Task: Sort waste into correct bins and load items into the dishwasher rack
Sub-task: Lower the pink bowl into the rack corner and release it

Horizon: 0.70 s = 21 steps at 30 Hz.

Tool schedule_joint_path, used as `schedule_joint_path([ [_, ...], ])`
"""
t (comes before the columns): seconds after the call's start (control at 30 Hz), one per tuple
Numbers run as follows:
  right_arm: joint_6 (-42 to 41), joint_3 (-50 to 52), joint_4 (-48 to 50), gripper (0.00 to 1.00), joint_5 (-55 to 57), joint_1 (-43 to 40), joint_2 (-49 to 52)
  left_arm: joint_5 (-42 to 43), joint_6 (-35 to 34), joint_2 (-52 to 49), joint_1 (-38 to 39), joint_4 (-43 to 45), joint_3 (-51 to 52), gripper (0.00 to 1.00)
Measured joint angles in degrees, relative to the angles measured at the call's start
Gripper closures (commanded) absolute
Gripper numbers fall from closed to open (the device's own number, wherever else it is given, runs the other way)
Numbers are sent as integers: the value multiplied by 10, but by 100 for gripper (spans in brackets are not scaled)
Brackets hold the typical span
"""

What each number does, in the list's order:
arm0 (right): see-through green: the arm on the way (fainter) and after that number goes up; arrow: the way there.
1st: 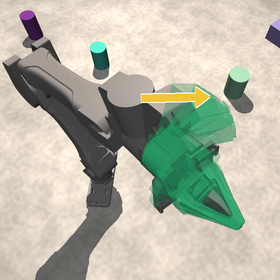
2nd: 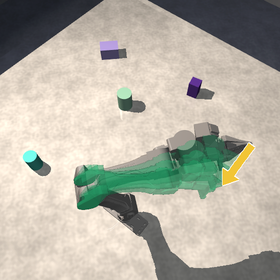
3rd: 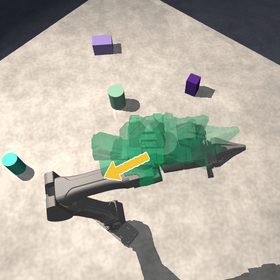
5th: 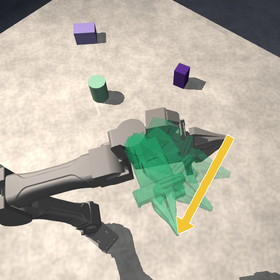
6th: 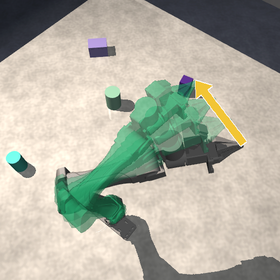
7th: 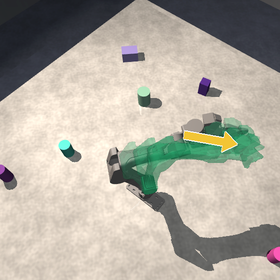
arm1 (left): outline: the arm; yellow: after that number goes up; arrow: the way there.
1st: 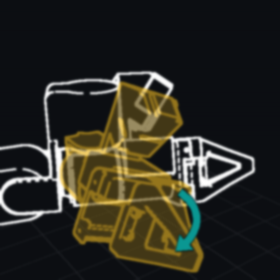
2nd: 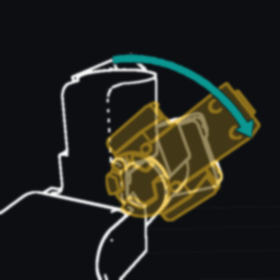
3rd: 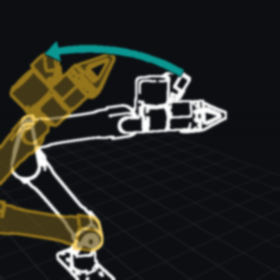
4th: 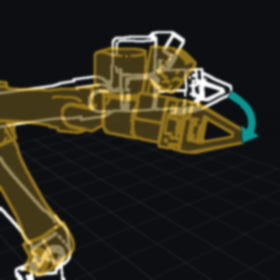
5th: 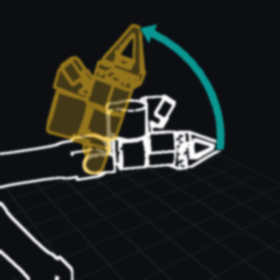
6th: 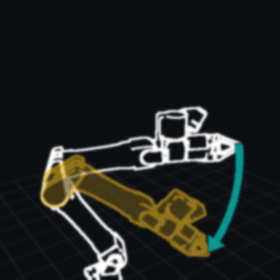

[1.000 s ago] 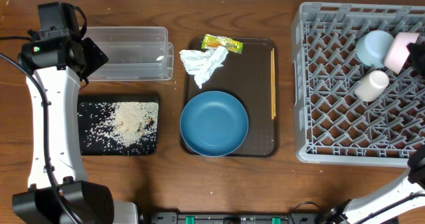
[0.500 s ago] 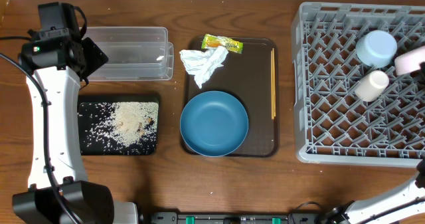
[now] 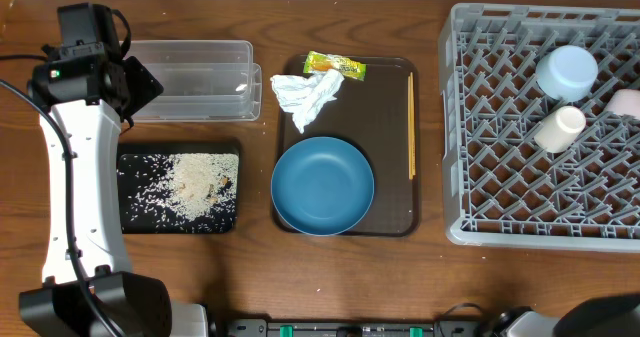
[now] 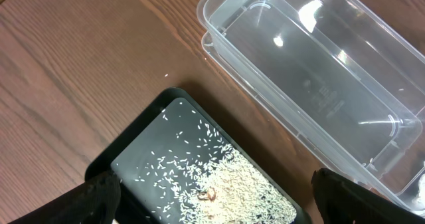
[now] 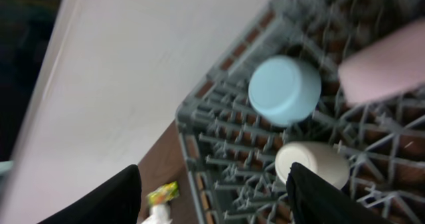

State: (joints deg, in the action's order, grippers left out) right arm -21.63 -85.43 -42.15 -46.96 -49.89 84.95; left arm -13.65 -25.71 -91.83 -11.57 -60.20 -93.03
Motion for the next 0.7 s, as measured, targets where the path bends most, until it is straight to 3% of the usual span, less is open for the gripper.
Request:
schedule_joint_path([
  [0.07, 0, 0, 11, 43, 43, 18, -21, 0, 0, 0, 0, 0, 0, 5],
  [0.13, -7, 0, 26, 58, 114, 41, -28, 0, 0, 0, 0, 0, 0, 5],
  [0.17, -18, 0, 30, 60, 162, 55, -27, 0, 0, 0, 0, 0, 0, 5],
  [0.43, -58, 0, 163, 49, 440, 125, 76, 0, 0, 0, 0, 0, 0, 5],
  [0.7, -58, 0, 223, 49, 506, 131, 206, 0, 0, 0, 0, 0, 0, 5],
])
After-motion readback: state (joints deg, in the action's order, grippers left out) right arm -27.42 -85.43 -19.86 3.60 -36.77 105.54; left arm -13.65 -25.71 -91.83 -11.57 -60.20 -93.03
